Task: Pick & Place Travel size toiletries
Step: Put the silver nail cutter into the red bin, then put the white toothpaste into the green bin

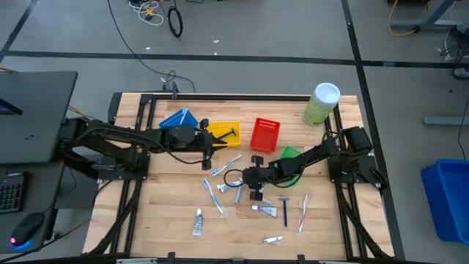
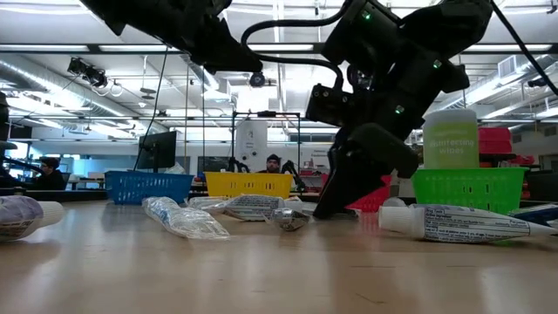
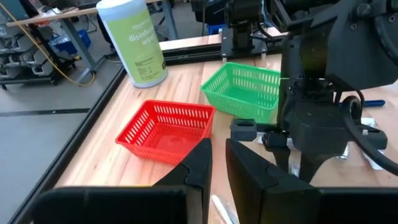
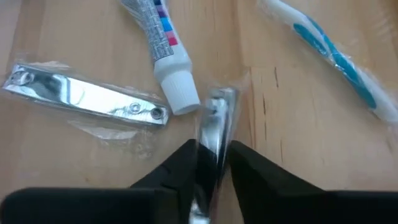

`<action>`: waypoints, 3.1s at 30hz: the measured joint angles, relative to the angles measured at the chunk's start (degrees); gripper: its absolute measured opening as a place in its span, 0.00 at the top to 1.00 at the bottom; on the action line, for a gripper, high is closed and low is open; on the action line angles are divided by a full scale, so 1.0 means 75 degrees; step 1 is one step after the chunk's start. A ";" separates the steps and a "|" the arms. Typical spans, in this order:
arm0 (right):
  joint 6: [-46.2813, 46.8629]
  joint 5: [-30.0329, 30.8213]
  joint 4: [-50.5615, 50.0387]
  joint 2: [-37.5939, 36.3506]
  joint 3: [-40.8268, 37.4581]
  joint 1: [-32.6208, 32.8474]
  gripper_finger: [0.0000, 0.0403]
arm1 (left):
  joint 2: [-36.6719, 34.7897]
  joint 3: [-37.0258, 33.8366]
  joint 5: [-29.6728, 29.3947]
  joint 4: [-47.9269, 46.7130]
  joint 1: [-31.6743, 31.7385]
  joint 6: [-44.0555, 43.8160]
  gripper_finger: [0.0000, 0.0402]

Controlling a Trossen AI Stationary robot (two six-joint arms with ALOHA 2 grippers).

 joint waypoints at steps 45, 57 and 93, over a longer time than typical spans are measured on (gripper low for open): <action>0.0430 0.0226 -0.0658 -0.2523 -0.1518 -0.3910 0.84 | 0.1419 -0.0003 -0.0337 0.0588 -0.0642 -0.1693 0.87; 0.0379 0.0202 -0.0341 -0.1849 -0.1521 -0.4144 0.74 | 0.1419 -0.0003 -0.0443 0.0958 -0.0717 -0.1605 0.87; -0.0077 -0.2011 -0.1819 -0.3304 -0.0431 0.0156 0.53 | 0.1416 -0.0003 -0.0438 0.1868 -0.0223 -0.0772 0.74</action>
